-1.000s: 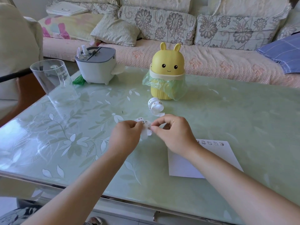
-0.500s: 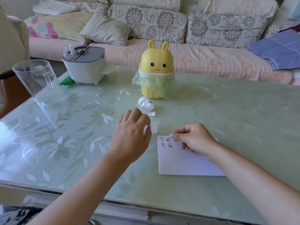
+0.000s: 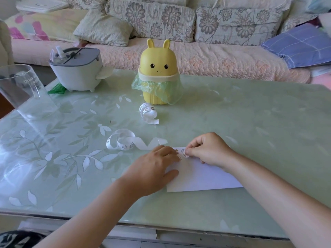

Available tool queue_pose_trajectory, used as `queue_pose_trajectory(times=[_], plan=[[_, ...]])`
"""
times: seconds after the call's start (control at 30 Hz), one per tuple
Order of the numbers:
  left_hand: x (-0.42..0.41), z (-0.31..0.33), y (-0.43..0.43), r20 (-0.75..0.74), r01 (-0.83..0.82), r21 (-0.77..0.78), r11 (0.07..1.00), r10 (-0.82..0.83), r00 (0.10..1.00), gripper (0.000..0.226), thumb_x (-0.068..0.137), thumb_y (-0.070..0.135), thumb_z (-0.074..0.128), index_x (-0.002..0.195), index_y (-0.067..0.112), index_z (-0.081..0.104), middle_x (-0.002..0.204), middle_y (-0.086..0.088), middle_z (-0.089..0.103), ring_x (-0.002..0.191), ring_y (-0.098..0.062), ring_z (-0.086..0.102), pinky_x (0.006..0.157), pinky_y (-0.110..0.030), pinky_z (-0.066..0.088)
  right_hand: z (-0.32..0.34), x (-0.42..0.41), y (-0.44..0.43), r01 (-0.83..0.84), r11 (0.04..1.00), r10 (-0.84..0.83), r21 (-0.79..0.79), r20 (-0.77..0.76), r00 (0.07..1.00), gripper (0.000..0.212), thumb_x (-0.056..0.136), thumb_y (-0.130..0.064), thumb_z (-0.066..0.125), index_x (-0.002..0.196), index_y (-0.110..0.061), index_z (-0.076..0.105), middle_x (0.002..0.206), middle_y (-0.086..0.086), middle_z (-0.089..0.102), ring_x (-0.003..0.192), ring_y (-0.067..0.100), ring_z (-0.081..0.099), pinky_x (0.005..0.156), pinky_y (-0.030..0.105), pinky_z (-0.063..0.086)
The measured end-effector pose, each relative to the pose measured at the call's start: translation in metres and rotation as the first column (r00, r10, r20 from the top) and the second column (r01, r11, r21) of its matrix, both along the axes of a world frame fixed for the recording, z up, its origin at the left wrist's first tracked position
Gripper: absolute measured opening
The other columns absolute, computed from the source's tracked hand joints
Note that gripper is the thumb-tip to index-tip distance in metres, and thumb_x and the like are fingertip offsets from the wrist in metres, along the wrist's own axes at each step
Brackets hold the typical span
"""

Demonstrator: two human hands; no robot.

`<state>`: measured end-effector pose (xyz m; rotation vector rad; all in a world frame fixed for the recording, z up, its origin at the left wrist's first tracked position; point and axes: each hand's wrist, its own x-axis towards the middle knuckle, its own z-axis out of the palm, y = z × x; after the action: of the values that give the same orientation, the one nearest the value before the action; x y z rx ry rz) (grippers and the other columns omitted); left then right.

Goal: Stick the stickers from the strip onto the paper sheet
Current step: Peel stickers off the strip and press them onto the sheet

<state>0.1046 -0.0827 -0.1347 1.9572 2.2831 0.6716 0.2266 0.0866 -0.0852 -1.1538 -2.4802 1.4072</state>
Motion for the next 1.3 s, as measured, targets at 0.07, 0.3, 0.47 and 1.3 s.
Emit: queue_pose_trajectory(times=[0.07,0.3,0.47,1.3], plan=[[0.0,-0.001,-0.001,-0.001,-0.008,0.004,1.0,0.008,1.0,0.035,0.093,0.04,0.056,0.126,0.029,0.061,0.133,0.014,0.052,0.127,-0.006,0.042,0.09,-0.034,0.051,-0.002,0.001,-0.001,-0.003,1.0,0.003,0.005,0.017,1.0,0.008,0.08,-0.018,0.077,0.072,-0.017,0.076,0.068,0.006,0.072,0.051,0.016,0.05,0.051,0.023,0.041],[0.002,0.001,0.0,0.01,-0.02,-0.002,1.0,0.02,1.0,0.034,0.093,0.04,0.057,0.124,0.03,0.061,0.132,0.015,0.051,0.126,-0.004,0.04,0.09,-0.033,0.051,-0.007,0.001,0.0,0.021,0.999,-0.023,0.05,0.031,0.999,0.008,0.077,-0.019,0.078,0.069,-0.021,0.076,0.071,0.004,0.075,0.047,0.012,0.051,0.052,0.022,0.043],[0.003,0.003,0.0,0.012,-0.022,-0.02,1.0,0.023,1.0,0.034,0.093,0.04,0.057,0.125,0.03,0.061,0.132,0.017,0.05,0.126,-0.003,0.038,0.09,-0.031,0.049,-0.008,0.0,0.0,0.021,0.998,-0.024,0.061,0.051,0.998,0.009,0.076,-0.02,0.077,0.068,-0.021,0.076,0.068,0.003,0.073,0.046,0.012,0.052,0.052,0.023,0.044],[0.014,0.005,0.002,-0.148,-0.049,-0.036,0.998,0.043,0.988,0.04,0.087,0.034,0.042,0.125,0.033,0.057,0.115,0.005,0.053,0.107,-0.018,0.051,0.072,-0.03,0.051,0.007,-0.004,-0.008,-0.071,0.88,-0.062,0.469,0.263,0.963,0.026,0.073,-0.048,0.077,0.091,-0.035,0.064,0.081,-0.018,0.056,0.08,0.012,0.059,0.054,0.023,0.033]])
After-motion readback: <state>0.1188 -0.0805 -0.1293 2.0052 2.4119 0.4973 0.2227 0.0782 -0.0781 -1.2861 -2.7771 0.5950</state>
